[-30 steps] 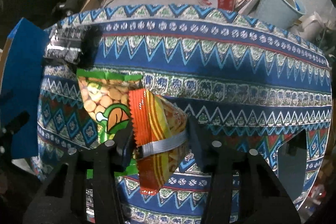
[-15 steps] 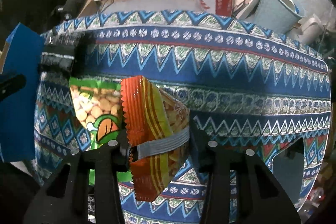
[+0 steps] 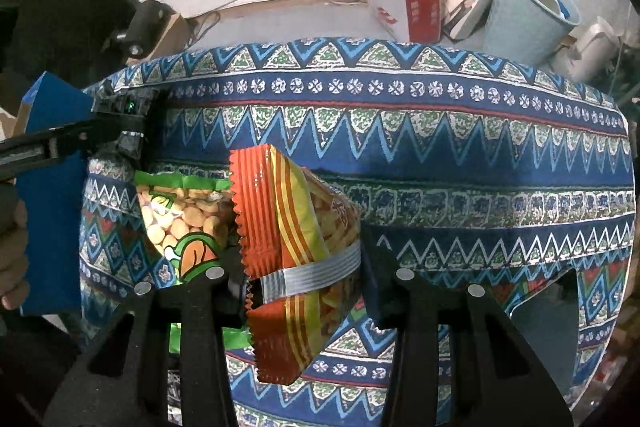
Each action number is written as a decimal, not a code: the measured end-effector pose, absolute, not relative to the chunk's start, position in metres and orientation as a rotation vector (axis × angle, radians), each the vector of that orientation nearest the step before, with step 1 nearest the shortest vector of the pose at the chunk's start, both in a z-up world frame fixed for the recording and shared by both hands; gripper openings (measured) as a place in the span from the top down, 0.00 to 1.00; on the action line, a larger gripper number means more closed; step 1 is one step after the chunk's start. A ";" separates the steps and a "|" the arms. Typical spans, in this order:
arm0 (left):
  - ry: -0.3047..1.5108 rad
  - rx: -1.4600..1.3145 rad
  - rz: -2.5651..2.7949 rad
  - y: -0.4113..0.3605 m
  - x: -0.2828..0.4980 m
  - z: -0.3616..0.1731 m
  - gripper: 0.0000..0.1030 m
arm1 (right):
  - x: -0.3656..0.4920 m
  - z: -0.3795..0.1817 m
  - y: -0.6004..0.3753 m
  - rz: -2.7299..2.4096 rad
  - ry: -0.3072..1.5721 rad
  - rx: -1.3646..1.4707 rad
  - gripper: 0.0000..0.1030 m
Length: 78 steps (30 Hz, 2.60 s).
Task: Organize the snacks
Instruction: 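Grasp the black snack bag with left tool while right tool grasps the orange-striped peanut bag, then carry the black bag and peanut bag into the box and release both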
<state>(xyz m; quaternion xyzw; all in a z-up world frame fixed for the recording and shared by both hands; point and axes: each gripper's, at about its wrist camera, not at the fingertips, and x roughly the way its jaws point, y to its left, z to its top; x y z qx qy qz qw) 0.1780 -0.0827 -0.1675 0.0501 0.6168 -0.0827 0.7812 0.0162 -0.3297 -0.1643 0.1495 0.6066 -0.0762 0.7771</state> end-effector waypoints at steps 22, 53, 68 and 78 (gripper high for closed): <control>1.335 0.133 -0.210 -0.090 0.172 -0.193 0.44 | 0.024 -0.164 -0.324 -0.138 1.302 0.314 0.60; 1.130 0.133 -0.175 -0.021 0.111 -0.097 0.44 | 0.042 -0.093 -0.261 -0.094 1.124 0.147 0.60; 1.021 0.145 -0.134 0.021 0.079 -0.055 0.44 | 0.057 -0.071 -0.217 -0.035 1.070 0.109 0.60; 0.968 0.121 -0.126 0.049 0.062 -0.034 0.44 | 0.071 -0.059 -0.186 0.015 1.039 0.087 0.60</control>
